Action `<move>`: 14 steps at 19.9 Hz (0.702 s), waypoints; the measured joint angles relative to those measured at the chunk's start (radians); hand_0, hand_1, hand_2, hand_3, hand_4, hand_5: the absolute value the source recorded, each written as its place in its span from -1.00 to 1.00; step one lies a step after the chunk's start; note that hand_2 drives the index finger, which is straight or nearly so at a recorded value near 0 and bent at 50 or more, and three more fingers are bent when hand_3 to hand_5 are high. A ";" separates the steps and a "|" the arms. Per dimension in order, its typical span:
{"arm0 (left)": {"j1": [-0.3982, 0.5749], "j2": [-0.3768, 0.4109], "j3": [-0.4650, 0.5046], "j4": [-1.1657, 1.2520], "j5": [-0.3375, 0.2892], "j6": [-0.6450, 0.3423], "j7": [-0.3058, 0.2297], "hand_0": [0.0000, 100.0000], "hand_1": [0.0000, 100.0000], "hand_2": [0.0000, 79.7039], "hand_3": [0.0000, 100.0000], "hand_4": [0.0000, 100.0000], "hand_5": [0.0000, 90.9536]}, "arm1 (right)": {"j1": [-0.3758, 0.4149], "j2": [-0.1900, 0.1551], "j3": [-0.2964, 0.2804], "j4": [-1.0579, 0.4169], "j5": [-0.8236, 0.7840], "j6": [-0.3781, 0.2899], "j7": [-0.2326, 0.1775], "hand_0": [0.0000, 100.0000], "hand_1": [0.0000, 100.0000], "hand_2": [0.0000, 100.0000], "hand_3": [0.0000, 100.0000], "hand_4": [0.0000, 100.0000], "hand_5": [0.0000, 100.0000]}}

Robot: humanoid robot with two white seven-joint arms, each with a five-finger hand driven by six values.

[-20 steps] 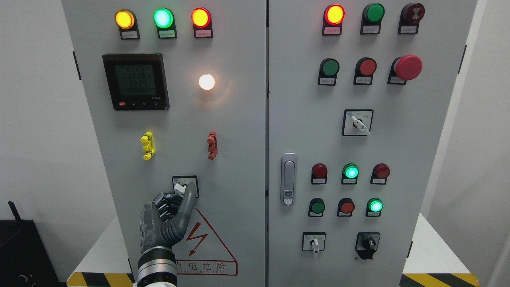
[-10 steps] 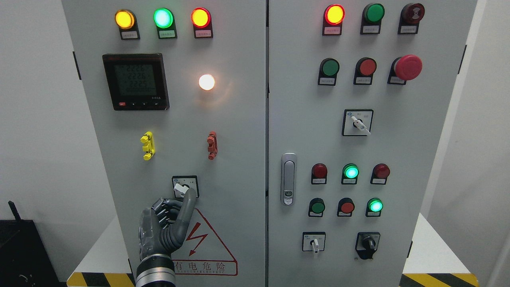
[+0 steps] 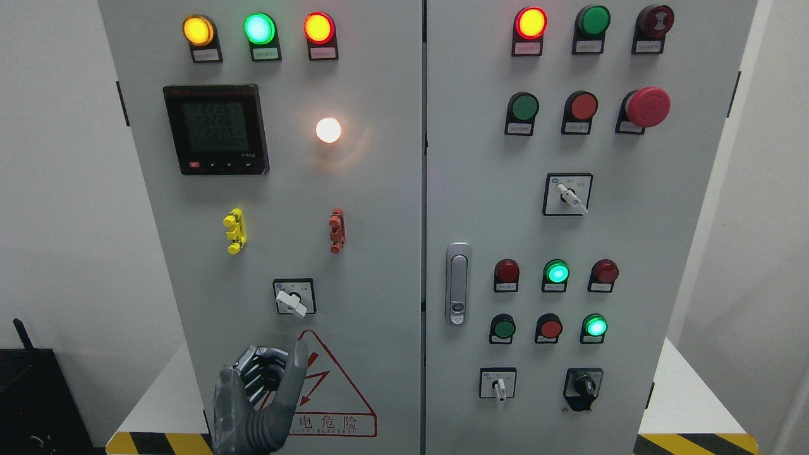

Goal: Turn on light switch 1

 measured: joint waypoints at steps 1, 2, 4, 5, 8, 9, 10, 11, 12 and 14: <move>0.045 0.006 0.004 0.015 0.001 -0.090 -0.018 -1.00 -0.65 0.02 0.54 0.59 0.10 | 0.000 0.000 0.000 0.000 0.000 0.000 0.000 -0.39 -1.00 -1.00 -1.00 -1.00 -1.00; 0.087 0.014 0.008 0.035 0.003 -0.187 -0.033 -1.00 -0.69 -0.07 0.47 0.55 0.04 | 0.000 0.000 0.000 0.000 0.000 0.000 0.000 -0.39 -1.00 -1.00 -1.00 -1.00 -1.00; 0.168 0.031 0.018 0.093 0.013 -0.403 -0.064 -1.00 -0.83 -0.32 0.22 0.35 -0.16 | 0.000 0.000 0.000 0.000 0.000 0.000 0.000 -0.39 -1.00 -1.00 -1.00 -1.00 -1.00; 0.210 0.039 0.027 0.134 0.020 -0.493 -0.080 -1.00 -0.85 -0.42 0.13 0.30 -0.23 | 0.000 0.000 0.000 0.000 0.000 0.000 0.000 -0.39 -1.00 -1.00 -1.00 -1.00 -1.00; 0.297 0.062 0.050 0.273 0.042 -0.688 -0.097 -1.00 -0.94 -0.70 -0.20 0.06 -0.45 | 0.000 0.000 0.000 0.000 0.000 0.000 0.000 -0.39 -1.00 -1.00 -1.00 -1.00 -1.00; 0.318 0.070 0.056 0.331 0.052 -0.729 -0.101 -1.00 -0.96 -0.76 -0.28 -0.01 -0.54 | 0.000 0.000 0.000 0.000 0.000 0.000 0.000 -0.39 -1.00 -1.00 -1.00 -1.00 -1.00; 0.336 0.077 0.062 0.392 0.065 -0.754 -0.105 -1.00 -0.97 -0.83 -0.35 -0.09 -0.65 | 0.000 0.000 0.000 0.000 0.000 0.000 0.000 -0.39 -1.00 -1.00 -1.00 -1.00 -1.00; 0.350 0.083 0.067 0.458 0.082 -0.774 -0.109 -1.00 -0.97 -0.85 -0.37 -0.13 -0.70 | 0.000 0.000 0.000 0.000 0.000 0.000 0.000 -0.39 -1.00 -1.00 -1.00 -1.00 -1.00; 0.362 0.087 0.073 0.528 0.098 -0.787 -0.119 -1.00 -0.97 -0.90 -0.42 -0.18 -0.80 | 0.000 0.000 0.000 0.000 0.000 0.000 0.000 -0.39 -1.00 -1.00 -1.00 -1.00 -1.00; 0.379 0.092 0.081 0.668 0.123 -0.795 -0.149 -1.00 -0.96 -0.93 -0.44 -0.24 -0.95 | 0.000 0.000 0.000 0.000 0.000 0.000 0.000 -0.39 -1.00 -1.00 -1.00 -1.00 -1.00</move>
